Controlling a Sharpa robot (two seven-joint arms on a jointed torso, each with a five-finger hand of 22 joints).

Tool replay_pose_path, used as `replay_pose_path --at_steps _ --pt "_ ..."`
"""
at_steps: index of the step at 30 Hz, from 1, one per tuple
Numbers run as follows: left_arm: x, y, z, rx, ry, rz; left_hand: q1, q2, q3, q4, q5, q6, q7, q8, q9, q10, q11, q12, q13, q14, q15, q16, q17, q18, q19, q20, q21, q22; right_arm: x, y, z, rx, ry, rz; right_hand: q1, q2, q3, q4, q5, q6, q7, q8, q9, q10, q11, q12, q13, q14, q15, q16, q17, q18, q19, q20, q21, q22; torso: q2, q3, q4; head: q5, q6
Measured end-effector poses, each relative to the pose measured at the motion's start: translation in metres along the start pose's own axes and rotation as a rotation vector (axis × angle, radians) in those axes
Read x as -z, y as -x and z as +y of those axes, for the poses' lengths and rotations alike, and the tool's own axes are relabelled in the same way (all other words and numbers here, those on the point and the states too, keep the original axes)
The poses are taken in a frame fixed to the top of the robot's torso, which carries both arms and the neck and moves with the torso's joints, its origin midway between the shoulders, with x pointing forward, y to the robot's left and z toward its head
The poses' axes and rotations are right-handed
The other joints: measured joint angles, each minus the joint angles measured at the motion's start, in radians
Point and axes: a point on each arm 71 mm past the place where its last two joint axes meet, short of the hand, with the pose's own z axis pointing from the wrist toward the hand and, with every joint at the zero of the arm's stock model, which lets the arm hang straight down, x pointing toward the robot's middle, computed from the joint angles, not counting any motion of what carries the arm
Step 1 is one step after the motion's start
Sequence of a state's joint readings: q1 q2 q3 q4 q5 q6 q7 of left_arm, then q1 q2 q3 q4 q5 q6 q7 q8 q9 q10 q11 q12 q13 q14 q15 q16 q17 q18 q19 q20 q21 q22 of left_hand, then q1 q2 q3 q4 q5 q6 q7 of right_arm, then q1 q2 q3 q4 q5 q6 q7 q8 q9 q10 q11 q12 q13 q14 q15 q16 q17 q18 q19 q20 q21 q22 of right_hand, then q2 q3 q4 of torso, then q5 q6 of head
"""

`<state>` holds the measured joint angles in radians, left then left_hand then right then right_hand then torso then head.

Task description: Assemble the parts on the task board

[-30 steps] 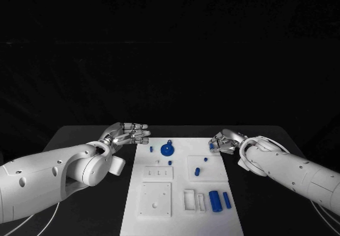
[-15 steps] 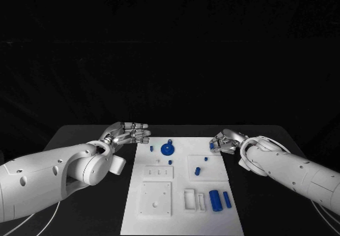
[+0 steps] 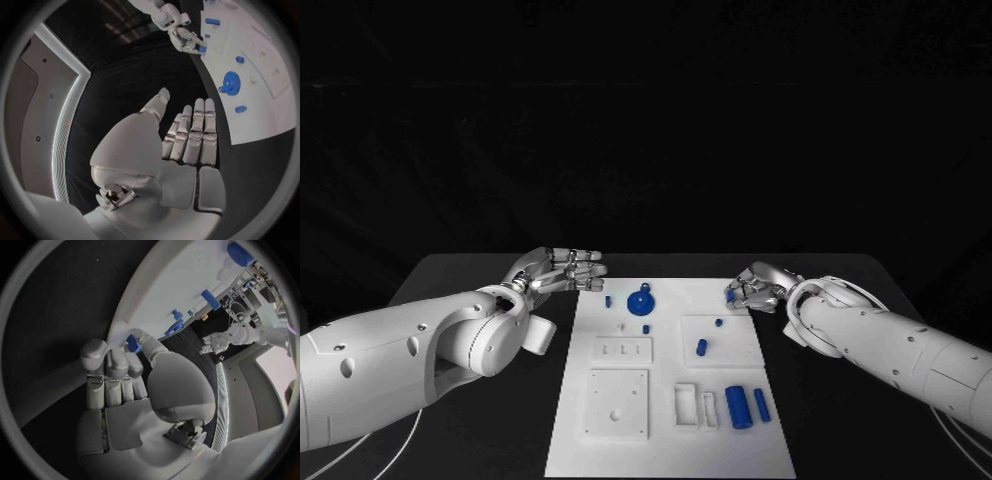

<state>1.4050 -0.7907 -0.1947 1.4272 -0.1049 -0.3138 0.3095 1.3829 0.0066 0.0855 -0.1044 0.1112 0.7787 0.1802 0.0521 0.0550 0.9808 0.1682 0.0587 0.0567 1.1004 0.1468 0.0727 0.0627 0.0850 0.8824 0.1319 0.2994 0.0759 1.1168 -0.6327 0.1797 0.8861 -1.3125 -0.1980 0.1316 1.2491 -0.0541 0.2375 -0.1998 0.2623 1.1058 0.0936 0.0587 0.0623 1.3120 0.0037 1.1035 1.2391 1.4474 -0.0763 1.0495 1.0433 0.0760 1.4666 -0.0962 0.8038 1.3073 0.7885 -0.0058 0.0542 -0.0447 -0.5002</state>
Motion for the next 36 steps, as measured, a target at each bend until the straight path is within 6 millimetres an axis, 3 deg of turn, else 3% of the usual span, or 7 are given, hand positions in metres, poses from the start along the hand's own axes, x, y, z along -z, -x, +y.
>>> replay_pose_path --at_steps 12,24,26,29,30,35,36 --pt "0.000 0.000 0.000 0.000 0.000 0.001 0.000 0.000 0.003 -0.003 0.000 0.000 0.000 0.000 0.000 0.000 0.000 0.000 0.000 0.000 0.000 0.000 0.000 0.000 -0.007 0.000 0.005 0.000 0.000 0.001 -0.002 -0.003 -0.014 -0.025 0.000 0.008 0.015 0.014 -0.018 0.039 -0.014 -0.001 0.001 0.000 -0.008 0.000 0.000 0.000 0.000 0.000 0.000 0.000 0.000 0.000 0.000 0.001 0.000 -0.0006 -0.0003 0.000 -0.002" --pt "0.000 -0.001 0.000 -0.001 0.002 0.002 0.004 0.004 0.007 -0.007 0.000 0.000 0.000 0.000 0.000 0.008 0.000 0.000 0.000 0.000 0.000 0.000 0.000 0.000 -0.007 0.000 0.009 0.000 0.000 0.003 -0.002 -0.003 -0.027 -0.052 0.005 0.013 0.102 0.000 -0.049 0.058 -0.013 0.000 0.001 0.000 -0.007 0.000 0.000 0.001 -0.006 0.000 0.000 0.000 0.000 -0.007 0.000 0.001 -0.001 0.0000 -0.0004 0.000 -0.004" --pt "0.000 -0.001 0.000 -0.002 0.004 0.003 -0.001 0.008 0.013 -0.012 0.000 0.018 -0.002 0.000 0.000 0.045 -0.009 0.000 0.000 0.015 -0.012 0.000 0.001 0.000 -0.004 -0.003 0.019 0.001 0.000 0.003 -0.001 -0.003 -0.026 -0.056 0.005 0.013 0.102 0.000 -0.046 0.058 -0.013 0.000 0.001 0.000 -0.007 0.000 0.000 0.001 -0.006 0.000 0.000 -0.001 0.000 -0.007 0.000 0.001 -0.001 0.0000 -0.0007 0.000 -0.003" --pt "0.000 -0.001 0.001 -0.007 0.009 0.007 -0.007 0.023 0.023 -0.011 0.000 0.061 -0.009 0.000 0.001 0.106 -0.028 0.000 0.000 0.067 -0.034 0.027 0.003 -0.006 0.024 -0.031 0.042 0.010 0.002 0.004 0.004 -0.003 -0.018 -0.059 0.001 0.009 0.102 0.000 -0.042 0.058 -0.013 0.000 0.001 0.000 -0.007 0.000 0.000 0.001 -0.006 0.000 0.000 0.000 0.000 -0.007 0.000 0.001 -0.002 -0.0002 -0.0016 0.000 -0.002" --pt "0.000 -0.001 0.001 -0.009 0.011 0.009 -0.010 0.026 0.027 -0.007 0.000 0.096 -0.013 0.006 0.003 0.127 -0.035 0.000 0.000 0.084 -0.043 0.039 0.004 -0.016 0.033 -0.040 0.051 0.014 0.002 0.004 0.006 -0.003 -0.014 -0.059 0.001 0.009 0.102 0.000 -0.042 0.058 -0.013 0.000 0.002 0.000 -0.007 0.000 0.000 0.001 -0.006 0.000 0.001 -0.001 0.000 -0.007 0.000 0.001 -0.002 -0.0004 -0.0023 0.000 -0.001" --pt "-0.002 -0.001 0.000 -0.023 0.027 0.029 -0.038 0.028 0.043 0.014 -0.016 0.233 -0.042 0.015 0.008 0.212 -0.069 0.000 0.001 0.150 -0.077 0.097 0.012 -0.017 0.074 -0.072 0.093 0.033 0.005 0.006 0.020 0.005 0.000 -0.055 0.001 0.009 0.130 0.010 -0.085 0.058 -0.013 -0.001 0.002 0.003 -0.011 0.000 0.000 0.001 -0.006 0.000 0.002 -0.001 0.000 -0.007 0.000 0.000 -0.007 -0.0012 -0.0063 0.001 0.001" --pt "-0.003 0.000 -0.001 -0.029 0.033 0.036 -0.042 0.024 0.044 0.017 -0.019 0.246 -0.046 0.015 0.008 0.233 -0.077 0.000 0.001 0.164 -0.085 0.117 0.018 -0.034 0.082 -0.081 0.103 0.038 0.005 0.007 0.025 0.008 0.003 -0.054 0.002 0.001 0.135 0.015 -0.085 0.058 -0.013 -0.001 0.002 0.003 -0.011 0.000 0.000 0.001 -0.006 0.000 0.003 0.000 0.000 -0.007 0.000 0.000 -0.008 -0.0019 -0.0079 0.001 0.001"
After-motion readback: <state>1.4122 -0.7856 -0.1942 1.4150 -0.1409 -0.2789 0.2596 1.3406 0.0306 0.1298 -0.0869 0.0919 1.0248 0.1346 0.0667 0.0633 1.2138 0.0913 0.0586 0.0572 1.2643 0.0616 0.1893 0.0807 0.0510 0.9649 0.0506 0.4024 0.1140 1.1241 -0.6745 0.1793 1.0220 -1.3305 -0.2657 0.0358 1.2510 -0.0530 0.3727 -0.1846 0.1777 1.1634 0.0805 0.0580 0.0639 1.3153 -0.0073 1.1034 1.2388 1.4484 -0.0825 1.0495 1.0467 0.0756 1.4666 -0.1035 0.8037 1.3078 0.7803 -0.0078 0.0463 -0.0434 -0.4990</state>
